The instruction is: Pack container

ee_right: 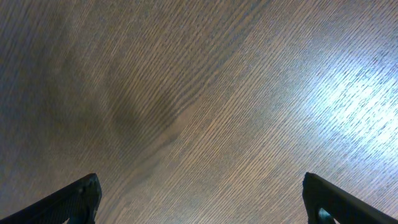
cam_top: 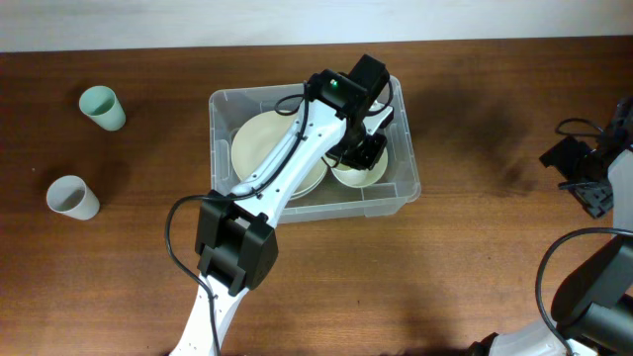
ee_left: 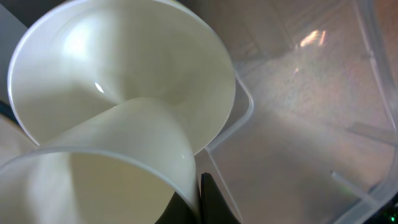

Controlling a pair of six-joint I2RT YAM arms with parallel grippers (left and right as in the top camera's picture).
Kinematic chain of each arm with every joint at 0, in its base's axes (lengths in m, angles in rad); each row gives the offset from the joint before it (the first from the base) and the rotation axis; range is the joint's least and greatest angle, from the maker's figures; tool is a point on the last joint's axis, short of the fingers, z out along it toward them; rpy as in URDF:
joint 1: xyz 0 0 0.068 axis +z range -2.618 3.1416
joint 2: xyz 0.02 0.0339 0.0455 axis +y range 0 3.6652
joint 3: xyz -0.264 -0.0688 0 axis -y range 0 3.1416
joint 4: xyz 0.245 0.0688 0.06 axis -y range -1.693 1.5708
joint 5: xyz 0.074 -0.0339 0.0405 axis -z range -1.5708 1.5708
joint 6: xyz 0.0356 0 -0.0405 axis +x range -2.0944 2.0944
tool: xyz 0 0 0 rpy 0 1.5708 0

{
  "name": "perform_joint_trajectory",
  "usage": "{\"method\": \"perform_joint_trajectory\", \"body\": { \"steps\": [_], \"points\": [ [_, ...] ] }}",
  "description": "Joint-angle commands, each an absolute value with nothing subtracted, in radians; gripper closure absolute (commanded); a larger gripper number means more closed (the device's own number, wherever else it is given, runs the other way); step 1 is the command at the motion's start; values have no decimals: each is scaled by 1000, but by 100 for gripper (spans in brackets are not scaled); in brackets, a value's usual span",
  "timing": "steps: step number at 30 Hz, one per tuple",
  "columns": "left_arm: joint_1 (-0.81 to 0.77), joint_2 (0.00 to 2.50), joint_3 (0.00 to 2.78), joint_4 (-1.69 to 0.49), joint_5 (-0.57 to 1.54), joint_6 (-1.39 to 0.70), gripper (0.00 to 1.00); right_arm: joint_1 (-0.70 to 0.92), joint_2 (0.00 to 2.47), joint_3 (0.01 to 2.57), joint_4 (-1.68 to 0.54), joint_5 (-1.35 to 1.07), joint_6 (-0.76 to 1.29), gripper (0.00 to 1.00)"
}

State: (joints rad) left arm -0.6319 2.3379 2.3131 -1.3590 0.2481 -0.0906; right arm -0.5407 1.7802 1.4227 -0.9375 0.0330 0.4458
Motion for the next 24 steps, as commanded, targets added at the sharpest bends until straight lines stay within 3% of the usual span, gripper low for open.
{"method": "perform_joint_trajectory", "body": {
  "steps": [1,17,24],
  "points": [
    [-637,2345,2313,-1374,273,-57,99,-538,1774,1422,-937,38,450,1],
    [-638,2345,2550,-1435,187,-51,99,-538,1774,1422,-937,38,450,1],
    [-638,2357,2521,-1375,175,-52,99,-538,1774,1422,-937,38,450,1]
  ]
}}
